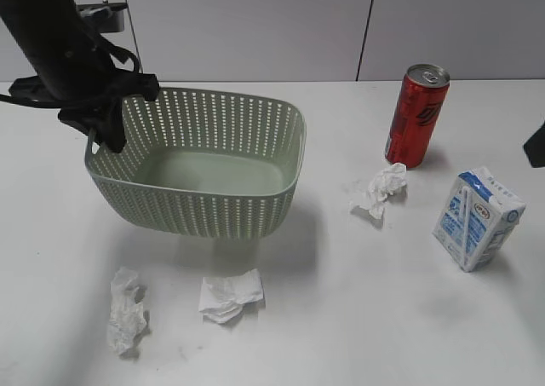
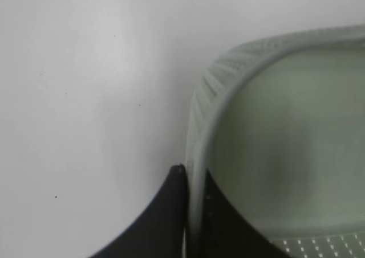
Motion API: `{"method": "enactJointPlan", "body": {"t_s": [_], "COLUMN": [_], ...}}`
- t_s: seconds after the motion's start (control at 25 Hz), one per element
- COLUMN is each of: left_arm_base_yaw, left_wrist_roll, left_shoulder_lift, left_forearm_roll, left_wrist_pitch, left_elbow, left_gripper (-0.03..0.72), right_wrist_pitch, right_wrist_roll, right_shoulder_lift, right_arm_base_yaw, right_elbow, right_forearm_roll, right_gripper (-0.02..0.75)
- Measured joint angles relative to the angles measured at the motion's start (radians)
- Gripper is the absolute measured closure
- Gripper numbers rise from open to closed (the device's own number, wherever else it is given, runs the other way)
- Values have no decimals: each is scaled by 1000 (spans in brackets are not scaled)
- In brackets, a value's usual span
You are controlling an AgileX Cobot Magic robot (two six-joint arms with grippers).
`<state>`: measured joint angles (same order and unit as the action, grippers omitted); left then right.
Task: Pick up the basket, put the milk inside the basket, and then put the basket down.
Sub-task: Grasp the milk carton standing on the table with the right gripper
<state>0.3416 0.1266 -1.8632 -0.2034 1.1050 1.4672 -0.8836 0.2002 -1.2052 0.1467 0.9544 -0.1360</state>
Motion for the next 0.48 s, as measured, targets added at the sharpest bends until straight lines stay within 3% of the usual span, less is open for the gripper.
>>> {"method": "enactJointPlan", "body": {"t_s": [0.48], "left_arm_base_yaw": [0], "left_wrist_roll": [2], "left_shoulder_lift": [0], "left_forearm_roll": [0], "left_wrist_pitch": [0], "left_elbow": [0], "left_gripper": [702], "right_wrist_pitch": [-34], "right_wrist_roll": [0], "right_shoulder_lift": [-344], "right_arm_base_yaw": [23], "right_elbow": [123], "right_forearm_roll": [3], "right_gripper": [73]}}
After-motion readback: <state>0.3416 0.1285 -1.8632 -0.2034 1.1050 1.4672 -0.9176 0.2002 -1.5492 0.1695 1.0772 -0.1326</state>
